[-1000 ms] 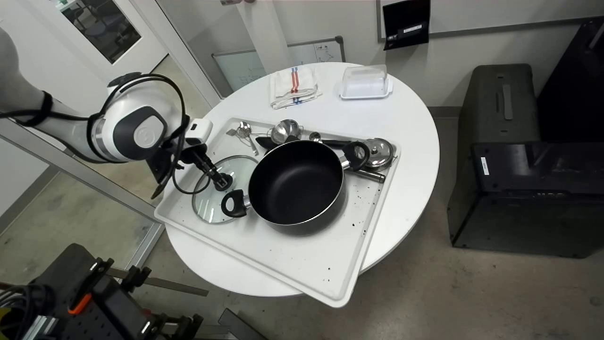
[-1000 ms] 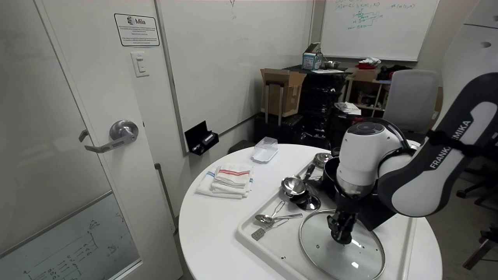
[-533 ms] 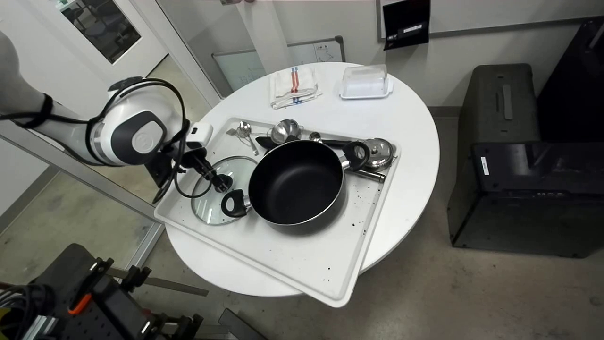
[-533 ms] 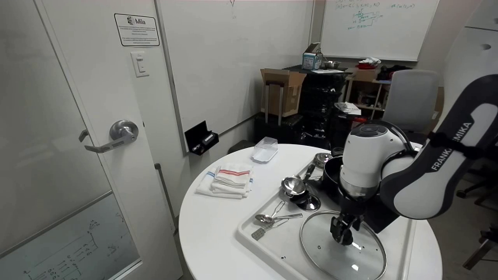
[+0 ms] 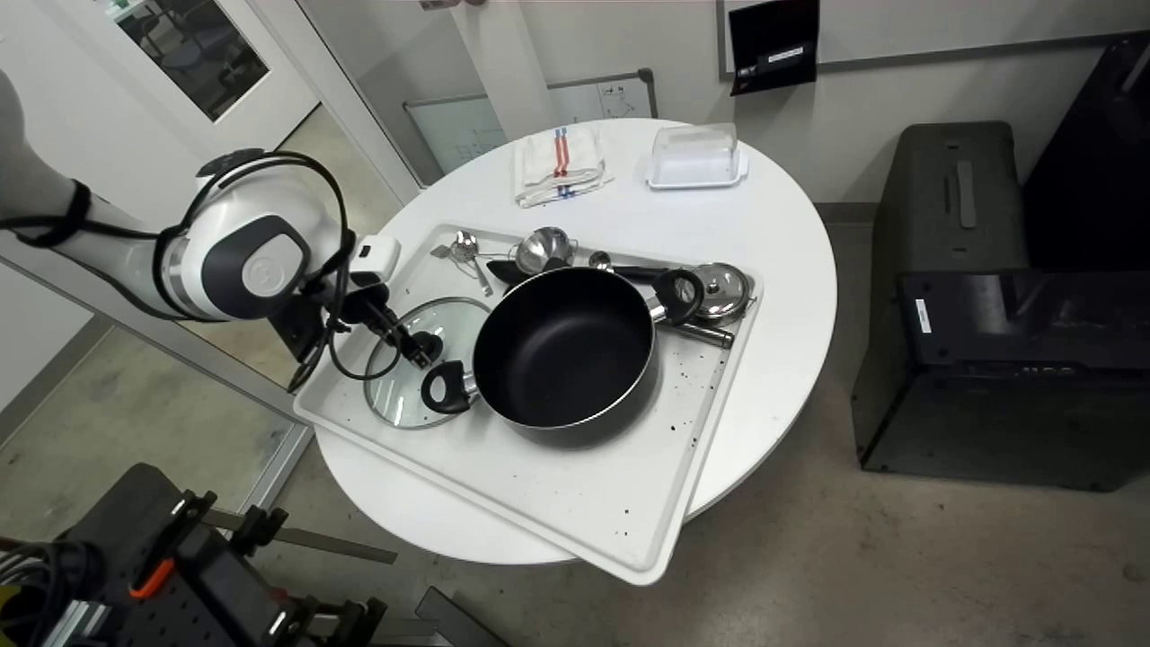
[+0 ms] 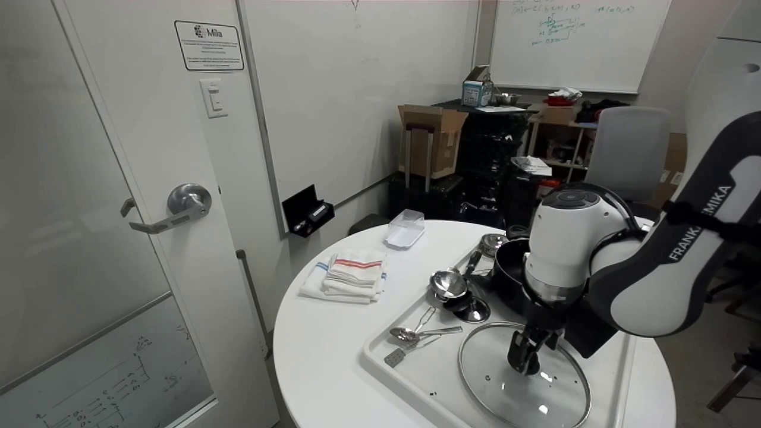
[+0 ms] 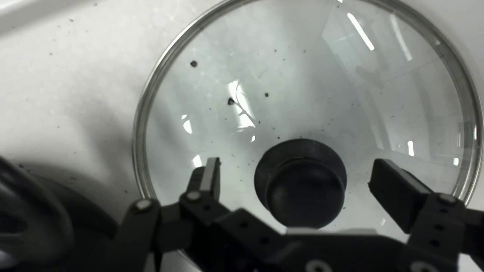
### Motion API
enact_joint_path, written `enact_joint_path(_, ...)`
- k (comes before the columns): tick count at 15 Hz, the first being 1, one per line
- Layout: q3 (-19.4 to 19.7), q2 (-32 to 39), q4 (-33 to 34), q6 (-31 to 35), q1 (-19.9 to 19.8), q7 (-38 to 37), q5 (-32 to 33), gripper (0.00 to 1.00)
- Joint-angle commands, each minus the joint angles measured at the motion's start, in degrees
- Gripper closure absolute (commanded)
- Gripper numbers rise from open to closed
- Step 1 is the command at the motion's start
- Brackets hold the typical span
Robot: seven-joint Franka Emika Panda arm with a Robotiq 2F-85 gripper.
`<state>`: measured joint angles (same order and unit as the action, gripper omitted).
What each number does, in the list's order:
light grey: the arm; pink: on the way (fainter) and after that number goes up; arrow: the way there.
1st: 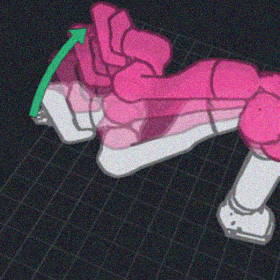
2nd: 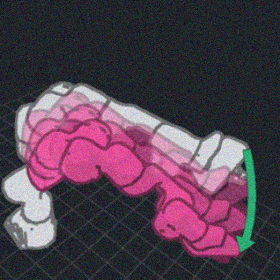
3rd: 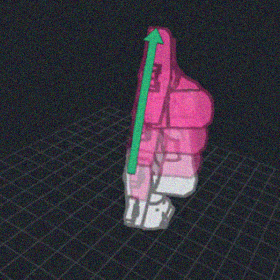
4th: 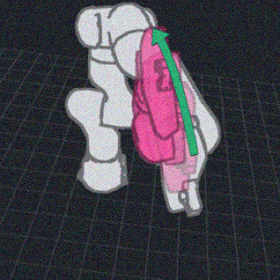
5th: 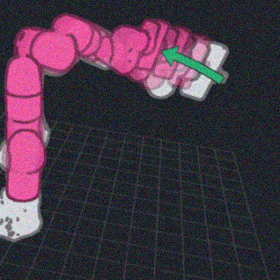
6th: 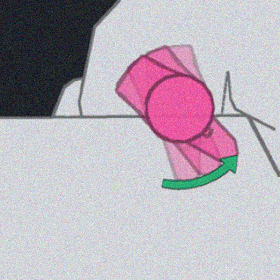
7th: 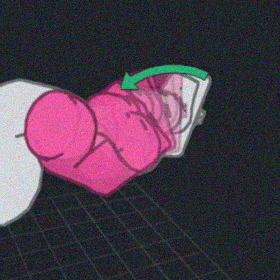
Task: Remove the lid from the table
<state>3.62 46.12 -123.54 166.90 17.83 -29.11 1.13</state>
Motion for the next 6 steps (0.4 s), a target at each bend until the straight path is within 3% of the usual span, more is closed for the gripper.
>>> enact_joint_path(1, 0.61, -3.76, -4.14, 2.26, 1.08, 2.51, -2.29, 0.0)
enact_joint_path(6, 0.33, -8.77, -8.36, 3.11, 1.0, 2.83, -2.32, 0.0)
